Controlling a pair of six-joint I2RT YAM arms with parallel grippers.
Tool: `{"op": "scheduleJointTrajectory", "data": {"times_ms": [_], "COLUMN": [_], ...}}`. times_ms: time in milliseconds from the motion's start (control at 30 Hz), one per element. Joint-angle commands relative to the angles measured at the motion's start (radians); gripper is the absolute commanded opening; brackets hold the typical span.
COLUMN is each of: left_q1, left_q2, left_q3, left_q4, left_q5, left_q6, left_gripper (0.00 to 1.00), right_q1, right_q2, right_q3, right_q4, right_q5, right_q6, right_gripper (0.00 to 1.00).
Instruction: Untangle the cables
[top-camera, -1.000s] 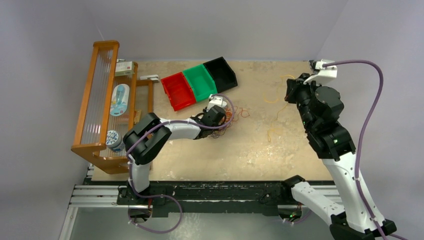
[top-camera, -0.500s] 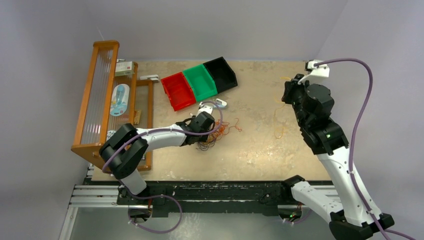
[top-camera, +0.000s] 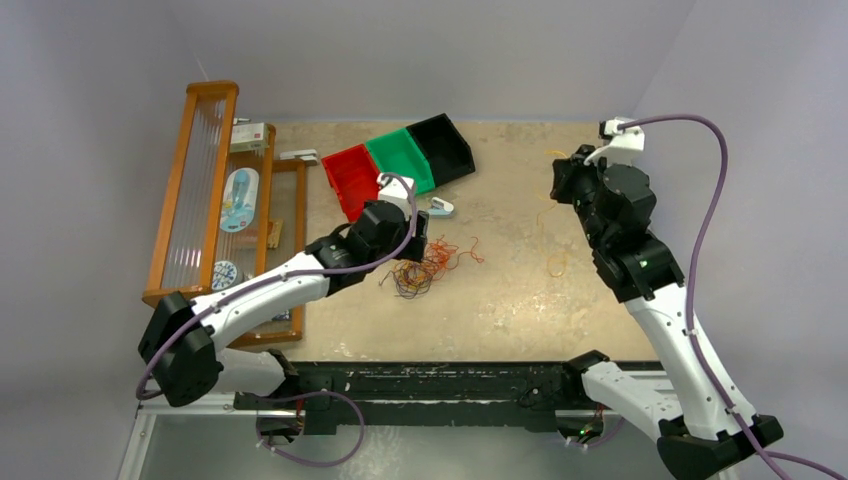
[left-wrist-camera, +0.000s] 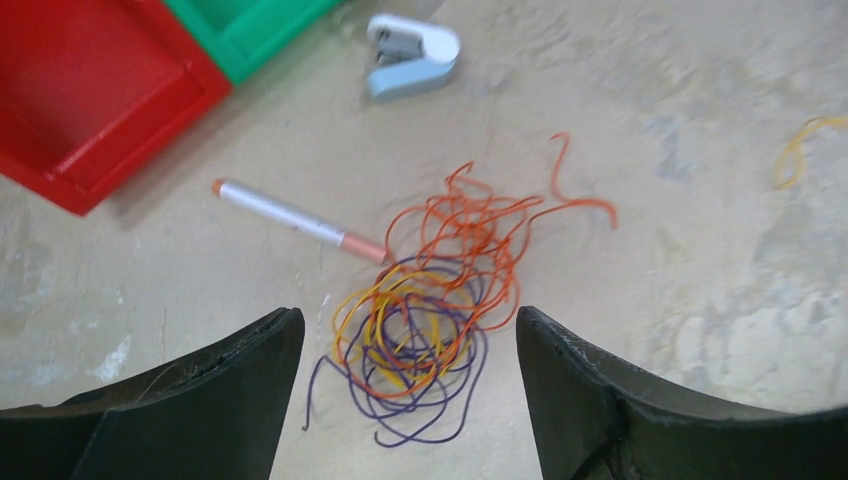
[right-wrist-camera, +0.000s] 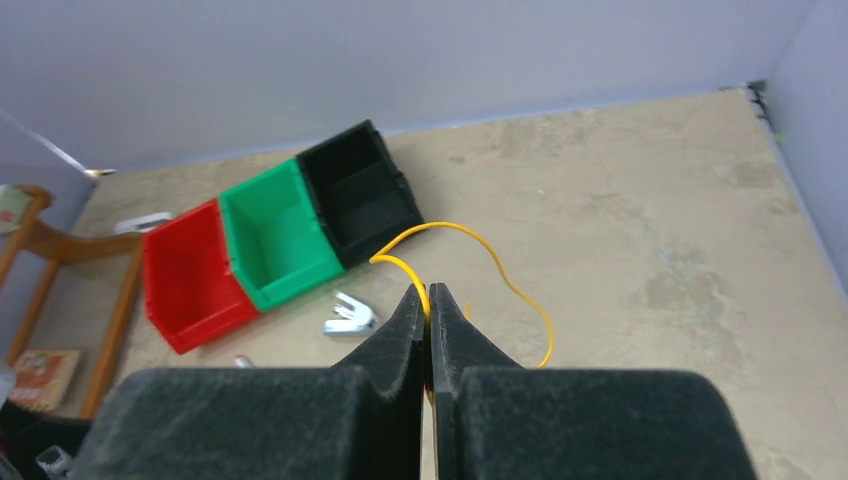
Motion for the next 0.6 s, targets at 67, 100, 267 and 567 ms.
{"op": "scheduleJointTrajectory", "data": {"times_ms": [67, 100, 267, 567], "left_q1": [0.002, 0.002, 0.002, 0.002], "left_q2": [-0.053, -0.047, 0.03, 0.081], "left_q3": [0.055, 0.054, 0.054, 0.112], "left_q4": [0.142, 0.166, 0.336, 0.368], "left_q5": [0.083, 0.112, 0.285, 0.298], "left_q6": [0.059, 0.063, 0.061, 0.065], "left_gripper": [0.77, 0.77, 0.77, 0.77], "right_q1": [-0.001, -0.001, -0.001, -0.001], "right_q2": [-0.005, 0.0, 0.031, 0.148], "right_q3": [0.037, 0.051, 0.097, 0.21], "right_q4": [0.161, 0.162, 0.185, 0.264], "right_q5": [-0.124, -0.13, -0.16, -0.17], "right_q6": [0.017, 0.015, 0.02, 0.012], "right_gripper": [0.0, 0.0, 0.0, 0.0]}}
